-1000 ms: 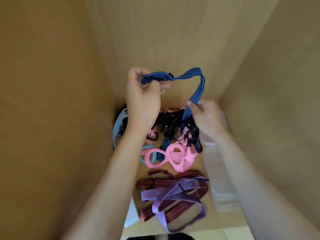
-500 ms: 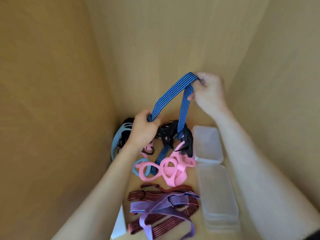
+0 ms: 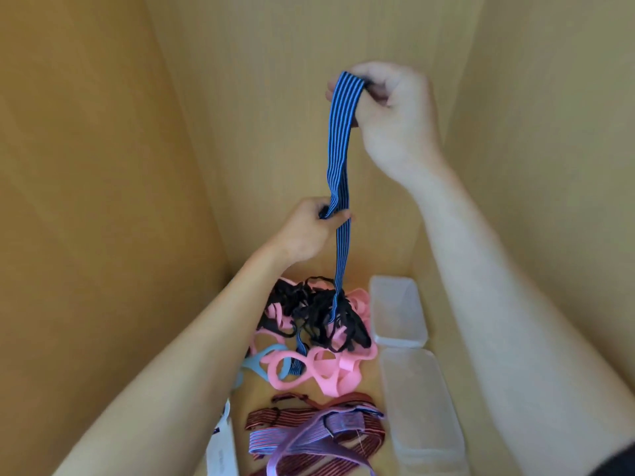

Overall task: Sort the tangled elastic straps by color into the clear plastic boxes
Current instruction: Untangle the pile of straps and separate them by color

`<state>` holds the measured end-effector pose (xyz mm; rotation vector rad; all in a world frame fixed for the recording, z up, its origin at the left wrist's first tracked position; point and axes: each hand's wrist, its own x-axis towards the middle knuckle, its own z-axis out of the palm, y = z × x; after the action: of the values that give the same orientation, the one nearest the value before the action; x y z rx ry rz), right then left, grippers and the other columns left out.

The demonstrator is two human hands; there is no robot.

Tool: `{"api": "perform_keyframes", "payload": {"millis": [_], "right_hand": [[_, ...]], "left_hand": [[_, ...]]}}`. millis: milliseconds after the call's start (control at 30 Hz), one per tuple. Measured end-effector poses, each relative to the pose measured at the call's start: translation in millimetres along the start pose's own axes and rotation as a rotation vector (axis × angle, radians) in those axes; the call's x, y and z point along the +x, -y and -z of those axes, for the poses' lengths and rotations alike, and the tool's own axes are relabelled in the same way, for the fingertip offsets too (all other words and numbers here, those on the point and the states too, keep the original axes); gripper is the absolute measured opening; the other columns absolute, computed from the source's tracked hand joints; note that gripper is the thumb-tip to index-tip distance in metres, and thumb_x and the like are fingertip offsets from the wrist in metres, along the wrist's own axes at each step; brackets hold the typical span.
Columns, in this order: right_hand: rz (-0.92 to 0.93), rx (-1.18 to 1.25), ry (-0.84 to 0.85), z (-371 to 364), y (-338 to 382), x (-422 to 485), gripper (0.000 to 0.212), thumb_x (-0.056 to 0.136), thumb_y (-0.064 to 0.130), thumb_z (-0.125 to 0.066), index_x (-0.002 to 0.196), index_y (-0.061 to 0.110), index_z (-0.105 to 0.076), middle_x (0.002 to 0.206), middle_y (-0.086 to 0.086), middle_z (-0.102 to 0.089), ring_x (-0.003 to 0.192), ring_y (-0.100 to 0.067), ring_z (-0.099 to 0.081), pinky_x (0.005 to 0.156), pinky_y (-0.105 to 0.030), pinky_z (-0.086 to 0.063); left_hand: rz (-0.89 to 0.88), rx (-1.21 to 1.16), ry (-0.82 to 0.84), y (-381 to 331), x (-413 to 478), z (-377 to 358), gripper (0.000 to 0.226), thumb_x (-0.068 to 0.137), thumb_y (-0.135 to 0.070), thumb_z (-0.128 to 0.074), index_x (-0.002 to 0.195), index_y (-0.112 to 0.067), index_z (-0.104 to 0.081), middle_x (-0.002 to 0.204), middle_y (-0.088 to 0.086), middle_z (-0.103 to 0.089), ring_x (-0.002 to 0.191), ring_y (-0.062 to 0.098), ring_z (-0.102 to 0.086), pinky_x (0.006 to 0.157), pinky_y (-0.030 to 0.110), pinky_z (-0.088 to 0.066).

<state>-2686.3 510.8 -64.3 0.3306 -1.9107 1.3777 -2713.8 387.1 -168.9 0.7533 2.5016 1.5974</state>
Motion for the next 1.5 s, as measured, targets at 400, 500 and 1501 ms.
{"api": "perform_keyframes", "payload": {"millis": [400, 500, 1501], "right_hand": [[-0.531, -0.046, 0.225, 18.5, -73.1, -87.5, 0.037, 0.090, 0.025, -0.075, 0.121, 0.019, -0.056, 0.122, 0.001, -0.063, 0.082, -0.017, -0.070, 0.074, -0.035, -0.053], [-0.641, -0.028, 0.563, 10.9, -92.0, -109.8, 0.013, 0.094, 0.030, -0.071, 0.102, 0.023, -0.065, 0.099, 0.006, -0.072, 0.066, -0.007, -0.067, 0.056, -0.023, -0.047], [-0.635, 0.601, 0.138, 8.1, -47.0, -78.1, 0.020, 0.103, 0.003, -0.051, 0.091, 0.005, -0.067, 0.086, -0.008, -0.076, 0.080, -0.025, -0.075, 0.066, -0.032, -0.060]], "left_hand": [[-0.164, 0.030, -0.072, -59.7, 12.8, 31.2, 0.017, 0.103, -0.006, -0.050, 0.097, -0.007, -0.066, 0.059, -0.008, -0.046, 0.050, 0.003, -0.039, 0.055, 0.023, -0.034], [-0.174, 0.004, -0.084, -79.4, 14.0, 35.1, 0.020, 0.103, -0.005, -0.049, 0.091, -0.012, -0.064, 0.069, 0.005, -0.049, 0.053, 0.010, -0.039, 0.054, 0.027, -0.033], [0.169, -0.452, 0.287, 20.7, -65.5, 3.0, 0.029, 0.091, -0.036, -0.066, 0.090, -0.008, -0.060, 0.069, -0.004, -0.053, 0.058, 0.011, -0.033, 0.059, 0.023, -0.031]]}}
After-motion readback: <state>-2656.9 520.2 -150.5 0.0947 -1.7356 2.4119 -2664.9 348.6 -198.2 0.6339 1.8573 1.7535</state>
